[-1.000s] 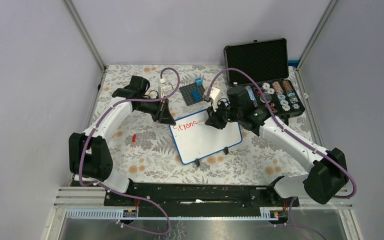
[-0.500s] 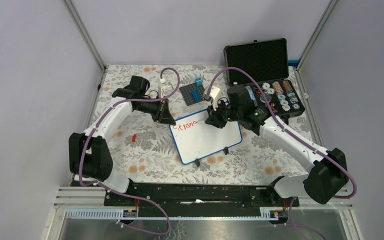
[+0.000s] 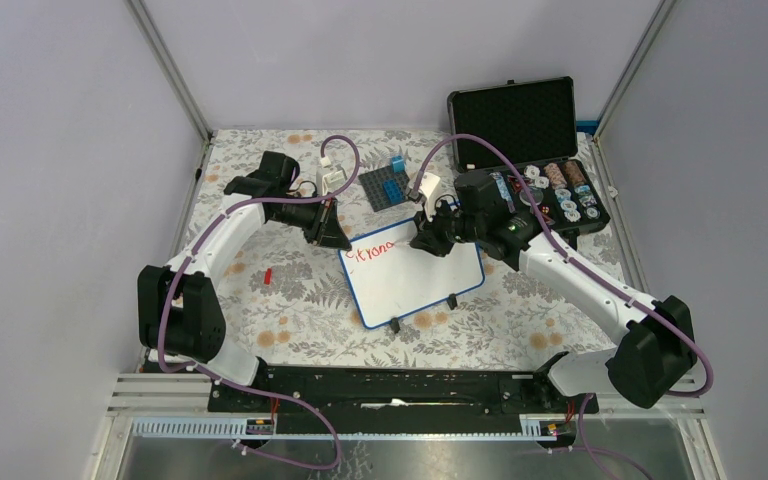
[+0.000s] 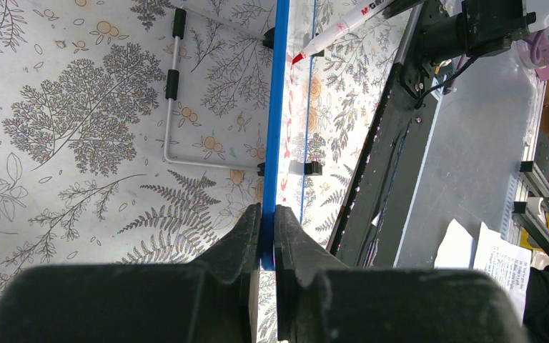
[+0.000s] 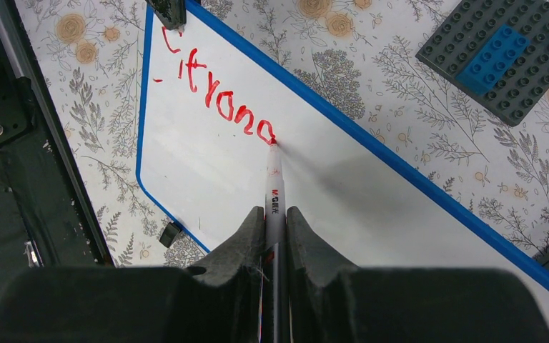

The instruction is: Write a sentence on the whiteboard

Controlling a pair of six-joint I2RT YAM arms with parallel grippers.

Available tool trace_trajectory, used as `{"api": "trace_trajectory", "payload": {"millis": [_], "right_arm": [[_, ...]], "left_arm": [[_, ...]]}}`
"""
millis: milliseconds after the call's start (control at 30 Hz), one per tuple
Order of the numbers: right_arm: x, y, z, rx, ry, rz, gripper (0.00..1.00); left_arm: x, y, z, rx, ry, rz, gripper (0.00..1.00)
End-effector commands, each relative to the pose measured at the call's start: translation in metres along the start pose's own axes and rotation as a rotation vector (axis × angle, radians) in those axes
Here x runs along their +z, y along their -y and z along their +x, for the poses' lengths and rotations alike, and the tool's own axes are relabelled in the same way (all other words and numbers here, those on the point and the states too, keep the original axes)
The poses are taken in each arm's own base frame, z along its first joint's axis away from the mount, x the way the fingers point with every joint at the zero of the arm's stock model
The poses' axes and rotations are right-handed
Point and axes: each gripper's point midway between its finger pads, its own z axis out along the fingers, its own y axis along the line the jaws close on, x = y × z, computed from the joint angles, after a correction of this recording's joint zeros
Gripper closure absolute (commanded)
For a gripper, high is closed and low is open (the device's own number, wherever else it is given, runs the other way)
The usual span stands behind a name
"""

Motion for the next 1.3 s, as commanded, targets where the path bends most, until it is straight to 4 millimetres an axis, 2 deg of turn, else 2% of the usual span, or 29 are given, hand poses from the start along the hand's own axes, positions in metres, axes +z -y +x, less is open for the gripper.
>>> {"api": "trace_trajectory", "payload": {"millis": [0,333,633,867,1067,1167,1267], "right_arm": [[-0.001,0.004,-0.004,-0.019,0.017,0.015,1.0],[0.002,-0.009,0.014,-0.016,-0.025,-0.029,1.0],[0.01,-0.022,0.021,-0.024,-0.046,-0.061,1.0],[0.013,-0.021,-0.004,-0.026,-0.003,-0.059,1.0],[0.004,-0.027,-0.027,-0.029,0.054,-0.081,1.0],[-0.004,-0.029,-0.033,-0.032,0.07,-0.085,1.0],[-0.011,-0.027,-0.035,-0.035,0.076,-0.082,1.0]], "left_arm": [[-0.001,0.001,-0.005,0.05,0.012,-0.012,1.0],[-0.001,0.001,-0.004,0.048,0.01,-0.011,1.0],[0.0,0.0,-0.003,0.047,0.007,-0.011,1.0],[0.0,0.0,-0.003,0.045,0.007,-0.013,1.0],[-0.001,0.0,-0.003,0.05,0.008,-0.016,1.0],[-0.001,0.0,-0.004,0.049,0.009,-0.018,0.95],[-0.002,0.0,-0.006,0.052,0.011,-0.021,0.86]]}}
